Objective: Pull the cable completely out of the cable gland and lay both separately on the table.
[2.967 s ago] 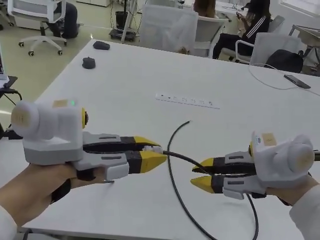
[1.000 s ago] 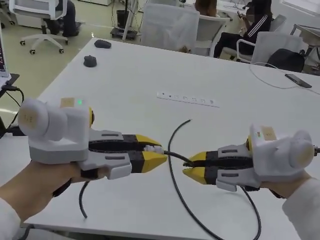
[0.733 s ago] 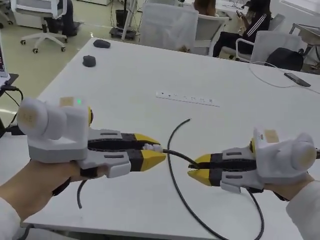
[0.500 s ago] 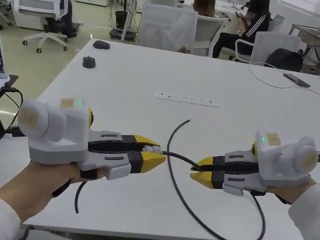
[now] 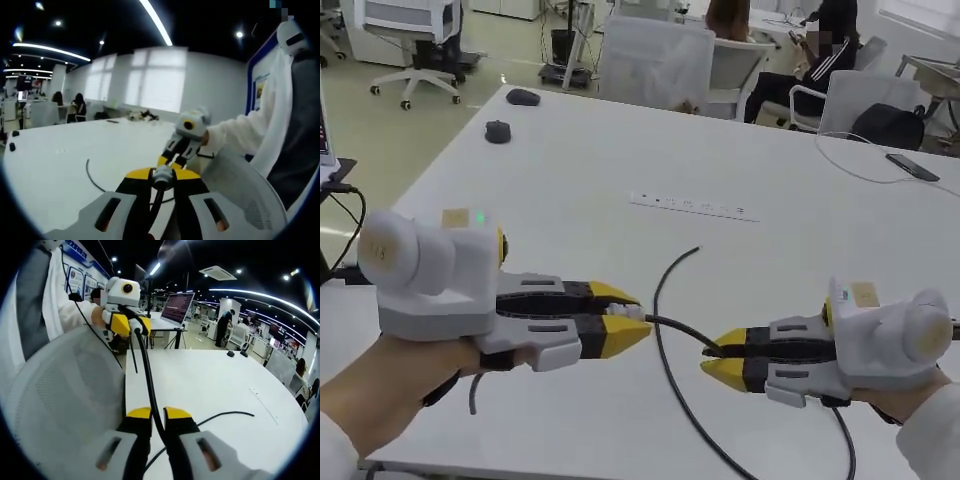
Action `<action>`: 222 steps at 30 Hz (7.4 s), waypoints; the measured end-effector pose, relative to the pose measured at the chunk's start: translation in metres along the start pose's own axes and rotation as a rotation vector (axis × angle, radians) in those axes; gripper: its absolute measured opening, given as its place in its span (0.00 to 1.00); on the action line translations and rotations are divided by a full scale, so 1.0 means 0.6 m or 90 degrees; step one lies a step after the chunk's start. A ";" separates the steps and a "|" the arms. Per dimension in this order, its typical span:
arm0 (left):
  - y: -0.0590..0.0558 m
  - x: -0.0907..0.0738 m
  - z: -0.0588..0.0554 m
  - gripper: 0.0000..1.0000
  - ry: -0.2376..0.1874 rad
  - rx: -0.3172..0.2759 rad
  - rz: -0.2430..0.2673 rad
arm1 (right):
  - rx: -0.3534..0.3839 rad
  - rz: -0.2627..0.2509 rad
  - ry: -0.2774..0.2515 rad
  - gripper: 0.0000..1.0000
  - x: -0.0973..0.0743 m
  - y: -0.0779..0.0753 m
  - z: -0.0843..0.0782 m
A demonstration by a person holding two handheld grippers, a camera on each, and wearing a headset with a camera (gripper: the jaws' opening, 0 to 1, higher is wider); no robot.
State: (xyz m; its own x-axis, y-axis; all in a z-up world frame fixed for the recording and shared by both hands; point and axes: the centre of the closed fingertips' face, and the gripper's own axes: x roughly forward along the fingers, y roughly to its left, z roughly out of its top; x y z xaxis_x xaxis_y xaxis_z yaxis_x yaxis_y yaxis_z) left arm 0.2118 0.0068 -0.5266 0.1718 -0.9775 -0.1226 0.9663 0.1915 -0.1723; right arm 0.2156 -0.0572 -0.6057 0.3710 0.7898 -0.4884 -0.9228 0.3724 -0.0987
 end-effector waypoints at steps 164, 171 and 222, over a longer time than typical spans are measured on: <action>0.003 -0.008 0.012 0.17 -0.024 -0.024 0.001 | -0.132 0.025 0.019 0.00 0.028 0.009 0.055; 0.005 -0.007 0.011 0.17 -0.022 -0.025 0.004 | -0.121 0.012 0.018 0.00 0.017 0.005 0.047; 0.002 -0.009 0.025 0.17 -0.043 -0.016 0.006 | -0.073 -0.028 0.010 0.12 -0.008 0.004 0.053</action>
State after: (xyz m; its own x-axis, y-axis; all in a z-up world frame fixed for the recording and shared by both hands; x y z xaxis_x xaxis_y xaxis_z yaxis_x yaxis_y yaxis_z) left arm 0.2148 0.0110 -0.5115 0.1940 -0.9793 -0.0585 0.9597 0.2018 -0.1958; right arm 0.2150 -0.0447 -0.5758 0.4099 0.7661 -0.4951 -0.9121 0.3472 -0.2180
